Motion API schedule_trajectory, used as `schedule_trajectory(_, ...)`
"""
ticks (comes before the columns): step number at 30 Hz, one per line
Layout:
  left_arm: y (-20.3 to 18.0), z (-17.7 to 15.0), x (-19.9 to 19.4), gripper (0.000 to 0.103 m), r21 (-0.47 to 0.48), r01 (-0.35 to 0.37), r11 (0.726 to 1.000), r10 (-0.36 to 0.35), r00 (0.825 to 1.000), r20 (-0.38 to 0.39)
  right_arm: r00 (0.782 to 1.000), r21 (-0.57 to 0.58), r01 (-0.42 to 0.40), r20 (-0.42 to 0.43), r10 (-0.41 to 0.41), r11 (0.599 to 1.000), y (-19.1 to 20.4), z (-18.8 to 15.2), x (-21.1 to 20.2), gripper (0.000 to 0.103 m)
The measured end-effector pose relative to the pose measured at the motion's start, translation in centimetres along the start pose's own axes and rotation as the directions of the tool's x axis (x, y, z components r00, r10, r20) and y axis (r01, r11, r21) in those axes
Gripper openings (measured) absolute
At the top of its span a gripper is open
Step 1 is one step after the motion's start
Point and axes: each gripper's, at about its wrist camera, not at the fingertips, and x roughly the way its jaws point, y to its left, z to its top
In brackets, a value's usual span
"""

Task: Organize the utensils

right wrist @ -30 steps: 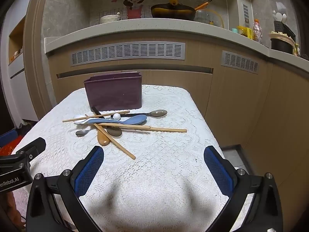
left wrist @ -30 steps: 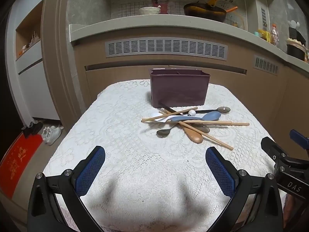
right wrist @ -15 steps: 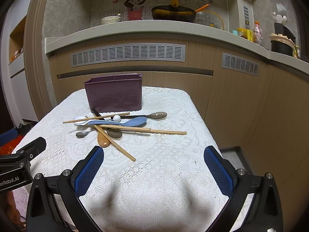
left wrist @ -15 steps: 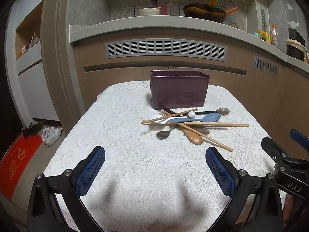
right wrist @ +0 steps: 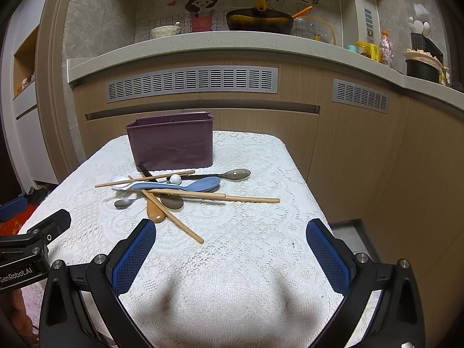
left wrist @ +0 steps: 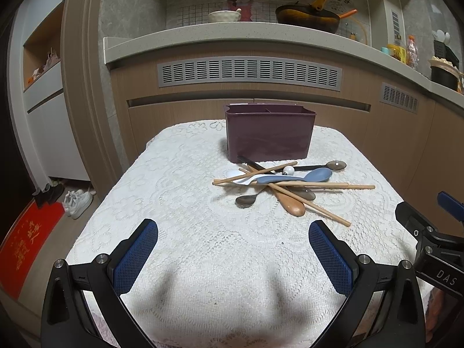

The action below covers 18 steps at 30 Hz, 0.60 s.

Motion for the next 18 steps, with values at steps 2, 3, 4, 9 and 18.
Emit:
schedule_trajectory(2, -0.01, 0.01, 0.01, 0.103, 0.001, 0.0, 1.0, 0.0, 1.0, -0.001, 1.0, 0.001, -0.001, 0.0, 0.001, 1.0, -0.02, -0.01, -0.01, 0.103)
schedule_trajectory(3, 0.0, 0.01, 0.01, 0.103, 0.001, 0.0, 1.0, 0.0, 1.0, -0.001, 1.0, 0.001, -0.001, 0.0, 0.001, 1.0, 0.02, -0.01, -0.03, 0.103)
schedule_trajectory(4, -0.01, 0.04, 0.0, 0.103, 0.001, 0.001, 1.0, -0.001, 1.0, -0.001, 1.0, 0.001, -0.002, -0.001, 0.002, 1.0, 0.01, 0.0, -0.03, 0.103)
schedule_trajectory(9, 0.0, 0.03, -0.01, 0.103, 0.001, -0.001, 1.0, 0.001, 1.0, -0.001, 1.0, 0.001, -0.001, 0.001, 0.001, 1.0, 0.0, 0.01, -0.12, 0.103)
schedule_trajectory(18, 0.05, 0.0, -0.04, 0.103, 0.002, 0.0, 1.0, 0.0, 1.0, -0.002, 1.0, 0.006, -0.002, 0.0, 0.002, 1.0, 0.01, -0.02, -0.16, 0.103)
